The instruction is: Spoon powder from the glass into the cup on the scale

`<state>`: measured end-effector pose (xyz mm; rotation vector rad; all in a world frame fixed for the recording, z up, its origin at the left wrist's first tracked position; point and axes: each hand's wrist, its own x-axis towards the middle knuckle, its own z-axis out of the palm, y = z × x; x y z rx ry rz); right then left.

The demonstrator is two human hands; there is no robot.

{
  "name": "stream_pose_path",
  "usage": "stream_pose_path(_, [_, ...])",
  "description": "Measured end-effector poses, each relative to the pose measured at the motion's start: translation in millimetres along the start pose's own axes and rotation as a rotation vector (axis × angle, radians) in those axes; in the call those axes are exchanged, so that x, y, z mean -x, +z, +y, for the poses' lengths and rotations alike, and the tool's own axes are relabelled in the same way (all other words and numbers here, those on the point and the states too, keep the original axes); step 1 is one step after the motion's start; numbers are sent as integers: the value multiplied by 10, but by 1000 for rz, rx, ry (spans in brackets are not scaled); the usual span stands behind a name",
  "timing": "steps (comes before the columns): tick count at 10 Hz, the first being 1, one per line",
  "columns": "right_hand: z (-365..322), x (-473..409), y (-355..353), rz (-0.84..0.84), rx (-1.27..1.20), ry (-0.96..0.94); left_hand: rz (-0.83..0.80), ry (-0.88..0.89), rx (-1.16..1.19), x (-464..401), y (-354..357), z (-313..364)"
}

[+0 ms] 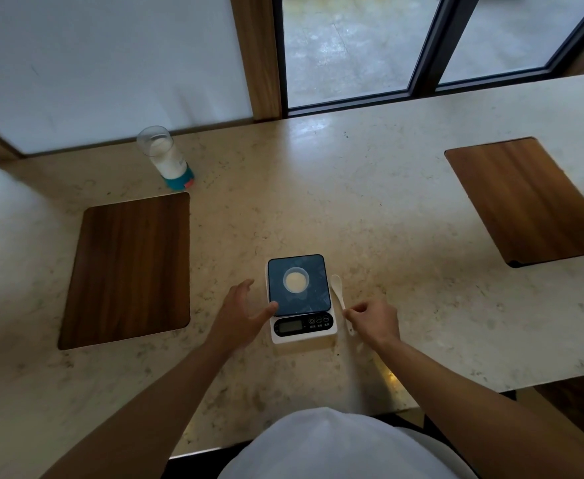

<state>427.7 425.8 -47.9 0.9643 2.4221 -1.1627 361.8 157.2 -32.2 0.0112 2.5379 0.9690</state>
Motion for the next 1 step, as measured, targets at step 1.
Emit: stream_pose_path(1, [-152,-56,-67,35,16,-33,43,42,-15,-70,-73,79])
